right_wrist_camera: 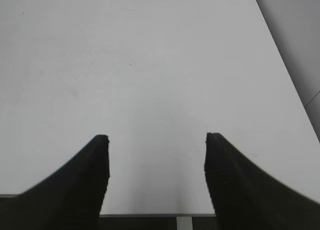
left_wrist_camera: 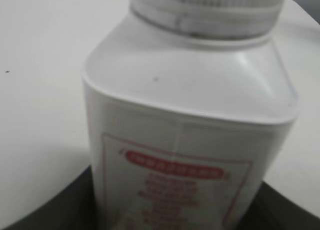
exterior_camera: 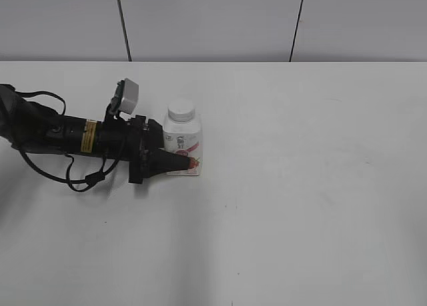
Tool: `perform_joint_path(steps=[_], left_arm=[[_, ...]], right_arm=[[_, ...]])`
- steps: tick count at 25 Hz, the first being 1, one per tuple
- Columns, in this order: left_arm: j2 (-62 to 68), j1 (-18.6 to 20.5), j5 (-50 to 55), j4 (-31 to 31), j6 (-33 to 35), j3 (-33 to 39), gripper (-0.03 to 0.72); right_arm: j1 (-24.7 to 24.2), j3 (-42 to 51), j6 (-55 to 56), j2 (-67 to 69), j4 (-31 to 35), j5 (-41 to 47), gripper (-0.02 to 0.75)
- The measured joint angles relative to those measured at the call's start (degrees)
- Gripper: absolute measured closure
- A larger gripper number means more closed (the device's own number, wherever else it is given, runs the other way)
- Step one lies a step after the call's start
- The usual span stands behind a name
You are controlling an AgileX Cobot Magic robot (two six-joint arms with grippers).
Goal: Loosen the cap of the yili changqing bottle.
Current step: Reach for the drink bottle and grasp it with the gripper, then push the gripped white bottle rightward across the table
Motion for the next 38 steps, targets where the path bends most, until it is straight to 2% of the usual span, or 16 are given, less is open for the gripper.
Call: perform_joint_path(steps=[5, 9, 15, 21, 28, 38], left_arm=[[-2.2, -5.3, 2.4, -2.8, -0.6, 0.0, 0.27], [-3.7, -9.9, 7.6, -8.9, -0.4, -0.1, 0.27], [-2.4, -13.9, 11.6, -12.5, -0.1, -4.1, 0.271], [0.7, -14.4, 11.3, -15.0, 0.1, -6.9, 0.273], [1.7, -13.7, 5.7, -12.0, 0.6, -6.9, 0.273], [3.6, -12.4, 6.2, -10.3, 0.7, -7.1, 0.274]], right_arm=[[0.0, 0.0, 0.0, 0.0, 0.0, 0.0, 0.256], [0.0, 0.0, 0.0, 0.0, 0.0, 0.0, 0.256], [0.0, 0.0, 0.0, 0.0, 0.0, 0.0, 0.256], [0.0, 0.0, 0.0, 0.0, 0.0, 0.0, 0.256], [0.0, 0.0, 0.0, 0.0, 0.0, 0.0, 0.256], [0.0, 0.0, 0.0, 0.0, 0.0, 0.0, 0.256]])
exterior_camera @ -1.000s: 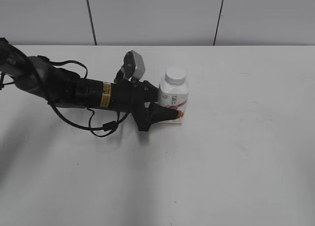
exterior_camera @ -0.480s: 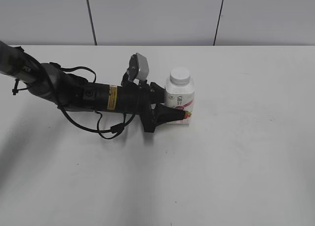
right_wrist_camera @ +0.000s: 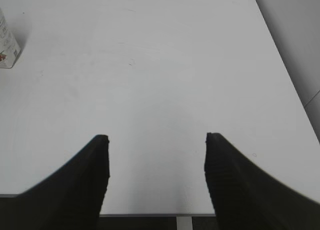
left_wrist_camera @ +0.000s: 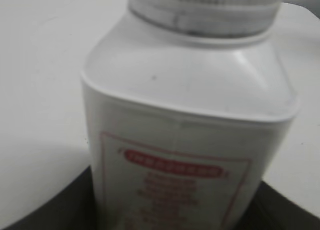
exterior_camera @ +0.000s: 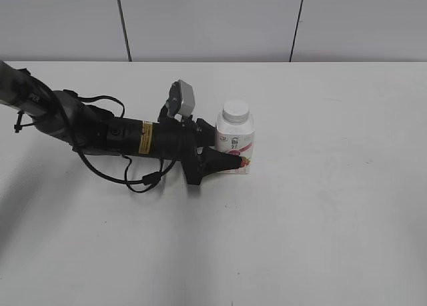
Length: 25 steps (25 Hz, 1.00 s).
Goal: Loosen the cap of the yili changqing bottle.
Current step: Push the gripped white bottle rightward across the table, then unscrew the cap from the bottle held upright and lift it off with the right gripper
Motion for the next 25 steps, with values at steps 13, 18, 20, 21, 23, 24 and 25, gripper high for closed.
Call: perform_joint_path(steps=[13, 18, 20, 21, 23, 24, 25], left_arm=[[0.0, 0.0, 0.0, 0.2, 0.0, -0.1, 0.276], [0.0, 0.0, 0.0, 0.2, 0.0, -0.1, 0.276], [0.0, 0.0, 0.0, 0.2, 0.0, -0.1, 0.276], [0.0, 0.0, 0.0, 0.2, 0.0, -0.1, 0.276], [0.0, 0.0, 0.0, 0.2, 0.0, -0.1, 0.276], [0.0, 0.0, 0.0, 0.2, 0.0, -0.1, 0.276], [0.0, 0.0, 0.0, 0.2, 0.0, -0.1, 0.276]], right_arm=[[0.0, 0.0, 0.0, 0.0, 0.0, 0.0, 0.256], [0.0, 0.0, 0.0, 0.0, 0.0, 0.0, 0.256], [0.0, 0.0, 0.0, 0.0, 0.0, 0.0, 0.256], [0.0, 0.0, 0.0, 0.0, 0.0, 0.0, 0.256], [0.0, 0.0, 0.0, 0.0, 0.0, 0.0, 0.256], [0.0, 0.0, 0.0, 0.0, 0.0, 0.0, 0.256], [0.0, 0.0, 0.0, 0.0, 0.0, 0.0, 0.256]])
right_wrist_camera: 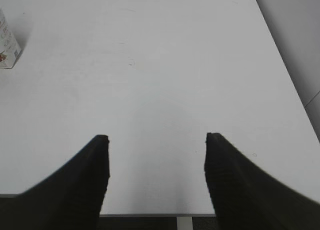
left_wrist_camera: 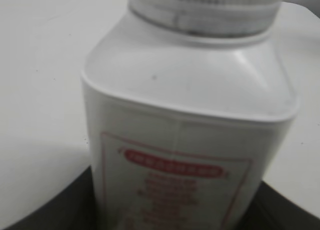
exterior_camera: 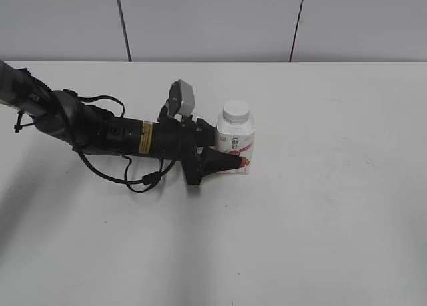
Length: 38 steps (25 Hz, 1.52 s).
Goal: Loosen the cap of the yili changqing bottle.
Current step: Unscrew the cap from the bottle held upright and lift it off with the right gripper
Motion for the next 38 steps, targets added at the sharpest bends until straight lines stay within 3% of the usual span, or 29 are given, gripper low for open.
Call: perform_joint_path(steps=[9, 21, 29, 34, 38], left_arm=[[0.0, 0.0, 0.0, 0.0, 0.3, 0.0, 0.276], [0.0, 0.0, 0.0, 0.0, 0.4, 0.0, 0.276], [0.0, -0.1, -0.2, 0.0, 0.5, 0.0, 0.276], [0.0, -0.6, -0.2, 0.0, 0.6, 0.0, 0.276], [0.0, -0.6, -0.2, 0.0, 0.6, 0.0, 0.276]], right_arm=[[0.0, -1.3, 0.0, 0.9, 3.2, -1.0, 0.256], [0.0, -12.3, 1.4, 30.9, 10.5, 1.3, 0.256], [0.0, -28.8, 7.1, 59.1, 10.7, 3.9, 0.258], [0.0, -41.9, 9.0, 73.5, 14.7, 6.4, 0.269], [2.4, -50.2, 12.2, 82.3, 15.1, 6.4, 0.272]])
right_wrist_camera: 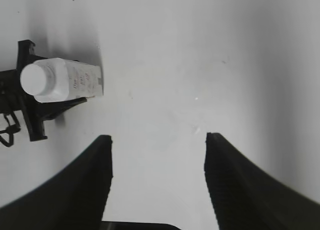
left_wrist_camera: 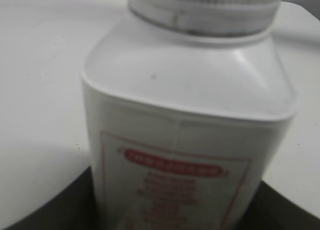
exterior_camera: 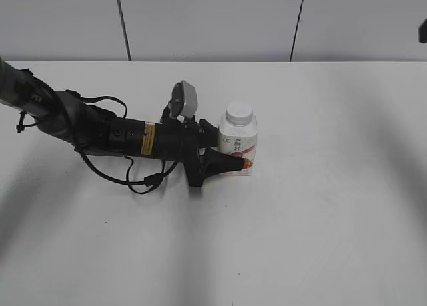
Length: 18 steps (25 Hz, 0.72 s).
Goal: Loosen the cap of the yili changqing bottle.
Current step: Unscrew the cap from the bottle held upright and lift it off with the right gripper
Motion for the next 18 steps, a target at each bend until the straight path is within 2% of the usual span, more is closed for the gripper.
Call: perform_joint_path(steps=[7, 18], left_arm=[[0.0, 0.0, 0.1, 0.0, 0.0, 0.0, 0.276], [0.0, -0.1, 0.2, -0.4, 0.0, 0.0, 0.276]], right_arm=[[9.7, -11.8, 7.1, 12.1, -2.0, 0.1, 0.274], [22.2, -19.4, 14.9, 27.2, -3.3, 0.3, 0.275]])
